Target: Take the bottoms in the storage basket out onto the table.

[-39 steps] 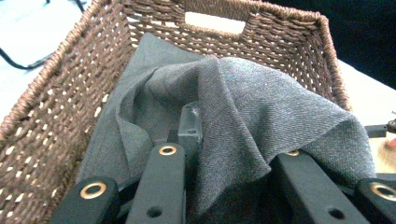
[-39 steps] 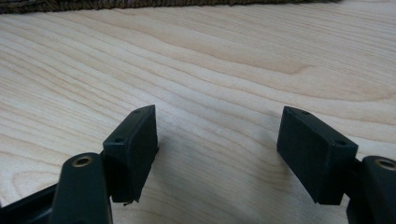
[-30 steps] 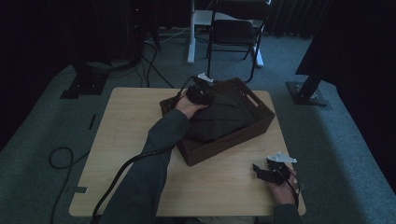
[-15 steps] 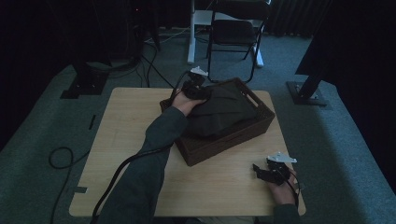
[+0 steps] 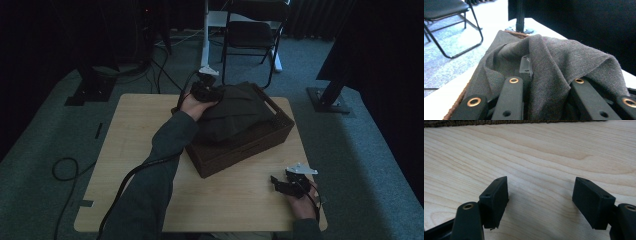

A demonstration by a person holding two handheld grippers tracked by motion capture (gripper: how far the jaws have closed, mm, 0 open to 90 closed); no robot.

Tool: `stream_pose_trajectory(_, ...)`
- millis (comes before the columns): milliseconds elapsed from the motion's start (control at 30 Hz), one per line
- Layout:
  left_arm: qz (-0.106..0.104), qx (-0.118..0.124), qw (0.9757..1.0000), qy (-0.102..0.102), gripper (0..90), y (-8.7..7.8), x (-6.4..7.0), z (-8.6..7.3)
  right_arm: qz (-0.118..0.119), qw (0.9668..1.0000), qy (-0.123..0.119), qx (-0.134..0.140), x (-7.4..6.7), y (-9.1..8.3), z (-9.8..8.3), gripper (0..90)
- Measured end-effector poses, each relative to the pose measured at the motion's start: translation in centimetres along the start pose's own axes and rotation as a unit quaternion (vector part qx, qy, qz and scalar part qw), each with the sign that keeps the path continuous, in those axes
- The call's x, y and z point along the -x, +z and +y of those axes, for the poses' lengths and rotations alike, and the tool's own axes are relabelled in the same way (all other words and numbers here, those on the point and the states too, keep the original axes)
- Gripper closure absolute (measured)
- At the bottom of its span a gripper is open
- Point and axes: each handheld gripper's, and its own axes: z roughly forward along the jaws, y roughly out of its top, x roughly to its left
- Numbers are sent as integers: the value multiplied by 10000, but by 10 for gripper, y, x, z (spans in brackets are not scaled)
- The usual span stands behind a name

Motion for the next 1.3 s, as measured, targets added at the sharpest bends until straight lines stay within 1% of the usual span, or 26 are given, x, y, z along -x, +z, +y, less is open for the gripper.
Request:
stream_pose_trajectory(67, 57, 21, 10000, -6, 754, -4, -2, 1, 2, 10000, 6, -4, 0, 0, 0, 285)
stream_pose_trajectory(133, 83, 88, 9999, -68, 754, -8, -5, 3, 2, 10000, 6, -4, 0, 0, 0, 285)
stream_pose_trajectory(200, 112, 124, 9998, -89, 753, -13, -8, 4, 2, 10000, 8, -4, 0, 0, 0, 285)
stream_pose_trajectory(367, 189, 246, 9995, -79, 753, -24, -13, 7, 3, 10000, 7, -4, 0, 0, 0, 285)
stream_pose_trajectory(567, 203, 310, 9993, -61, 754, -30, -14, 9, 3, 10000, 7, -4, 0, 0, 0, 285)
stream_pose_trajectory(633, 178, 351, 9992, -36, 754, -34, -12, 11, 2, 10000, 7, -4, 0, 0, 0, 285)
stream_pose_trajectory(733, 197, 404, 9990, 17, 754, -39, -10, 14, 3, 10000, 7, -4, 0, 0, 0, 285)
stream_pose_trajectory(767, 197, 404, 9990, 17, 754, -39, -10, 14, 3, 10000, 7, -4, 0, 0, 0, 285)
stream_pose_trajectory(900, 233, 490, 9985, -3, 754, -47, -12, 18, 5, 10000, 13, -6, 0, 0, 0, 285)
stream_pose_trajectory(1033, 302, 524, 9982, -13, 754, -54, -15, 20, 2, 10000, 11, -5, 0, 0, 0, 285)
stream_pose_trajectory(1100, 327, 583, 9977, -77, 754, -57, -18, 20, 1, 10000, 13, -5, 0, 0, 0, 285)
stream_pose_trajectory(1200, 424, 673, 9967, -132, 754, -61, -21, 20, 1, 10000, 11, -6, 0, 0, 0, 285)
stream_pose_trajectory(1300, 485, 692, 9964, -118, 755, -65, -22, 21, 1, 10000, 10, -4, 0, 0, 0, 285)
